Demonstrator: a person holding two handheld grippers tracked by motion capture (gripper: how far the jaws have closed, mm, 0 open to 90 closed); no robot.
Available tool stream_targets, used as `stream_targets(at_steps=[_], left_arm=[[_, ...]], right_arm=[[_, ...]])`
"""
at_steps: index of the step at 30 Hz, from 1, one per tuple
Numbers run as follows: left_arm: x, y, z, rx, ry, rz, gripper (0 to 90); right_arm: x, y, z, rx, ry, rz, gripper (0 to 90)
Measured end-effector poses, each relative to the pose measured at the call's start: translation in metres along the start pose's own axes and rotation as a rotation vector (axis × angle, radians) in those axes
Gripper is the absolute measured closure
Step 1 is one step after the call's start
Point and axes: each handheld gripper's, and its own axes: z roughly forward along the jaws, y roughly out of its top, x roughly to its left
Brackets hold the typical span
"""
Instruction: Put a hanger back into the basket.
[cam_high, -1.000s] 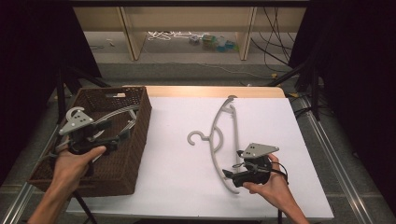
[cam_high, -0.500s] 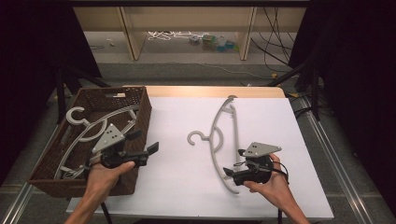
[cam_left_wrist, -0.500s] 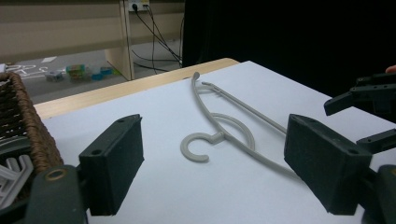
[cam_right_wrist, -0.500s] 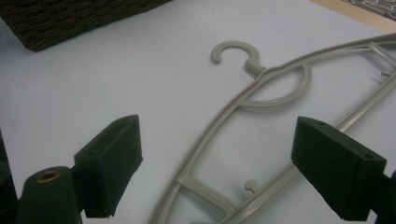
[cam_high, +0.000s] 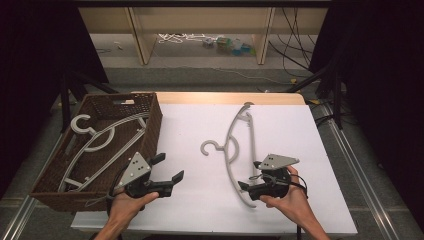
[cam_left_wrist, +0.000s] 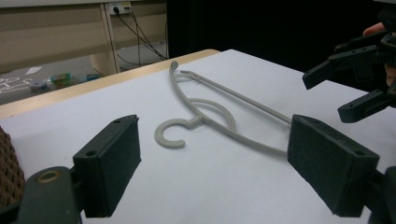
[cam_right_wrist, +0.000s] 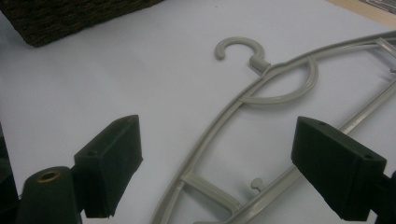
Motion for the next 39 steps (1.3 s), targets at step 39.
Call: stream_targets(at_steps=[39], left_arm=[[-0.006,-0.020,-0.003,0.020,0.003,-0.001,17.7]], right_arm=[[-0.017,0.035,0.106,0.383,0.012,0.014,35.5]])
